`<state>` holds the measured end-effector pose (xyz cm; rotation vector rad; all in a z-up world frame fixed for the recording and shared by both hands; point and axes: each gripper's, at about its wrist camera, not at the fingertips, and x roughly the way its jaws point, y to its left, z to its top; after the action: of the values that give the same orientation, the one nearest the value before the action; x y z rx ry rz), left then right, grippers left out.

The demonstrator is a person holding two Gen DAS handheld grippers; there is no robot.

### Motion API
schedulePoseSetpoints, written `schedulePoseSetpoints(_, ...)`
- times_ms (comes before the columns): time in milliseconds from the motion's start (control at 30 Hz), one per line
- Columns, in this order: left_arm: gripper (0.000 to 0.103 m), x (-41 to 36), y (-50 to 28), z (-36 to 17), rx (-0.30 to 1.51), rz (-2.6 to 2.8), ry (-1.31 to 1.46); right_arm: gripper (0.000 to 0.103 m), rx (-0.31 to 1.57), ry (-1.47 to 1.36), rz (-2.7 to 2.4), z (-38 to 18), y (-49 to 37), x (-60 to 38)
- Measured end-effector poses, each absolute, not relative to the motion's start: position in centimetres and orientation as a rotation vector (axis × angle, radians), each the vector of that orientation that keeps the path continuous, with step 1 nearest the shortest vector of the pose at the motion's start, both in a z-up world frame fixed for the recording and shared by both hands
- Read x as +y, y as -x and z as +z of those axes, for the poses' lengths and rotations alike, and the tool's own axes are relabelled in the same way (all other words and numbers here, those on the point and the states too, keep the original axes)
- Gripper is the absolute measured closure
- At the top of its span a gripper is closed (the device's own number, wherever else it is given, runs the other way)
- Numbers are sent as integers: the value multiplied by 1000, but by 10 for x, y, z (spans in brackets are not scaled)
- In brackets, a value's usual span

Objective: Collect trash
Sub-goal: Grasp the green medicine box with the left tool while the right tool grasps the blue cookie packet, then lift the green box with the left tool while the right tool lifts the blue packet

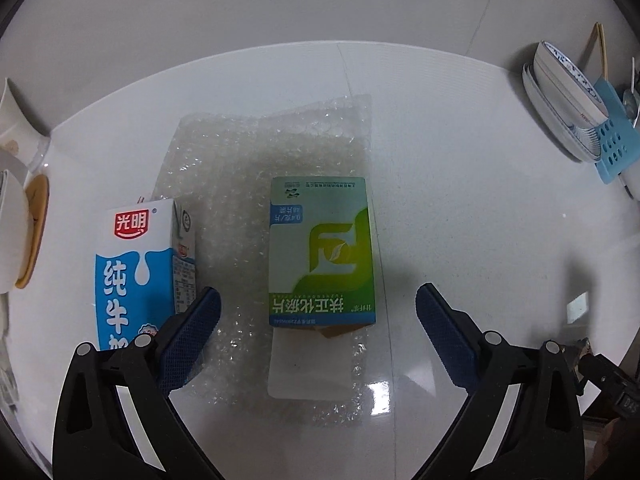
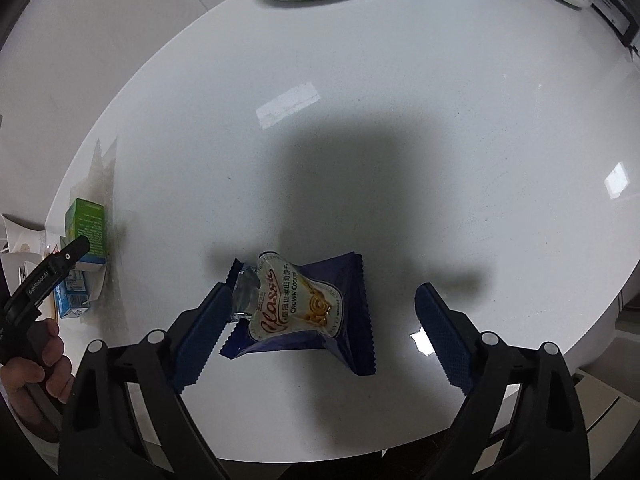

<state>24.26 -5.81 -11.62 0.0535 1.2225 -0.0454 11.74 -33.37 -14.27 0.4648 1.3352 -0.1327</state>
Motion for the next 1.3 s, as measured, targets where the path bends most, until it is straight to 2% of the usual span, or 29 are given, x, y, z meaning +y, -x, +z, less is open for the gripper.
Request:
schedulePoseSetpoints(233, 30, -66, -252, -128, 1262, -47, -60, 25, 1376, -447, -134, -153, -122, -331)
schedulePoseSetpoints(333, 39, -66, -255, -132, 1278, -38, -47, 33, 1389, -449, -130, -156, -123, -329)
schedulePoseSetpoints(433, 56, -67, -255, -135, 1281, -29, -48, 39, 1384, -442, -116, -155, -123, -328)
schedulePoseSetpoints(600, 57, -64, -248, -132, 1262, -27, -49, 55, 1385, -437, -111, -154, -123, -327)
schedulePoseSetpoints(667, 57, -64, -245, -130, 1259, -33, -47, 64, 1393, -428, -110, -154, -123, -325)
schedulePoseSetpoints(800, 57, -66, -232, -123, 1244, -45, -62, 73, 1392, -412, -99, -153, -123, -322)
schedulePoseSetpoints(1300, 57, -70, -190, -101, 1203, -68, -65, 74, 1322, -299, -61, -137, -120, -310)
